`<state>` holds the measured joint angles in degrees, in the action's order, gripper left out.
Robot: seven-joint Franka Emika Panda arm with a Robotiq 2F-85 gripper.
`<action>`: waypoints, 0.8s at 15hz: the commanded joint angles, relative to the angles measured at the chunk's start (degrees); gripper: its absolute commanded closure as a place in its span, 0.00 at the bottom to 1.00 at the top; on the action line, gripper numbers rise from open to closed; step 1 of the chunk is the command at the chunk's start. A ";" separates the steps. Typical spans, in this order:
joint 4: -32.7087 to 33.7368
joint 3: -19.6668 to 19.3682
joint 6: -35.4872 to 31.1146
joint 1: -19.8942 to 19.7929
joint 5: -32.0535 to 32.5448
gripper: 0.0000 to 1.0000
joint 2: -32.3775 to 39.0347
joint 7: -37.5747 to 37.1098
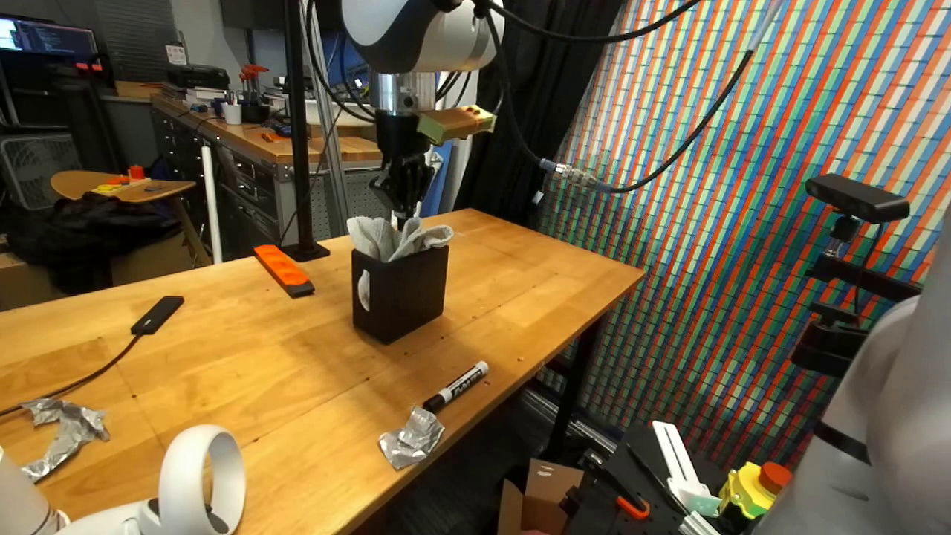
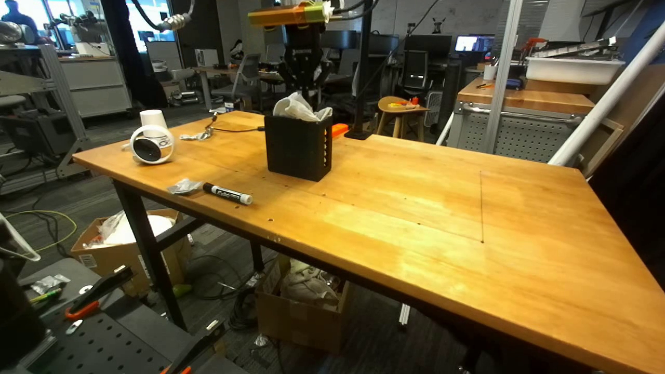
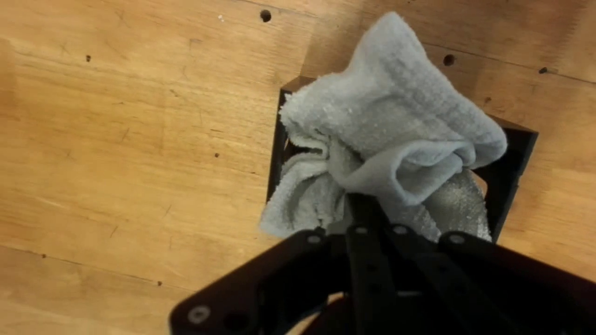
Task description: Put the towel deep inside the black object
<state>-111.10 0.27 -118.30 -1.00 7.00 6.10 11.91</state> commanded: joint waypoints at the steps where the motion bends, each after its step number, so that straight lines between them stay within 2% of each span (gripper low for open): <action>1: -1.21 -0.94 3.70 -0.40 0.56 1.00 -4.12 -1.55; 12: -6.89 -2.29 7.92 -1.64 2.94 1.00 -10.78 -6.70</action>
<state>-115.96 -1.78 -111.29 -2.62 8.20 -2.35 6.90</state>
